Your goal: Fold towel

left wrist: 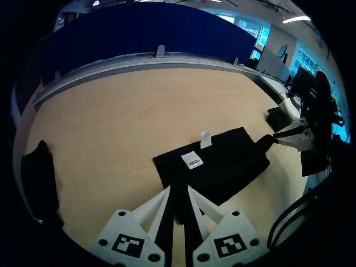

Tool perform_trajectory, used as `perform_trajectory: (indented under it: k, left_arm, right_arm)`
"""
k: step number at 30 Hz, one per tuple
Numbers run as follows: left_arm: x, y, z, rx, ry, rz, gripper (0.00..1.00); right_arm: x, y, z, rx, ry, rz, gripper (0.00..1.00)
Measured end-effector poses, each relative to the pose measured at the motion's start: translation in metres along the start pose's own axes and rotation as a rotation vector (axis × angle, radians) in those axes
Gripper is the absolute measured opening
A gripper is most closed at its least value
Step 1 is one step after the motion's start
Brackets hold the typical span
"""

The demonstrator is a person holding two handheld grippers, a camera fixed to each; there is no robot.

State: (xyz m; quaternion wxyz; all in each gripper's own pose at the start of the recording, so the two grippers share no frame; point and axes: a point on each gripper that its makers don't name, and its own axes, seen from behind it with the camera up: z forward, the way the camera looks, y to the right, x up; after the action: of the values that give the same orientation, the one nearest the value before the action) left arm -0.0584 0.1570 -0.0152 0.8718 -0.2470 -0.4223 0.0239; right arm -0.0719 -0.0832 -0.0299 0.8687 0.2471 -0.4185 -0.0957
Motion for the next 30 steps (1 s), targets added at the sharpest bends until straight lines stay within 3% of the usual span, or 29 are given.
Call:
perform_trajectory:
  k: [23,25,30]
  left_arm:
    - [-0.004,-0.018,0.043,0.036,-0.024,-0.001,0.14]
    - [-0.002,-0.019,0.044,0.042,-0.021,0.003,0.17]
    - [0.003,-0.027,0.044,0.069,-0.016,0.008,0.35]
  right_arm:
    - [-0.006,0.016,0.042,-0.052,-0.028,0.042,0.18]
    - [-0.005,0.017,0.042,-0.057,-0.024,0.047,0.19]
    - [0.0,0.021,0.043,-0.064,-0.012,0.055,0.25]
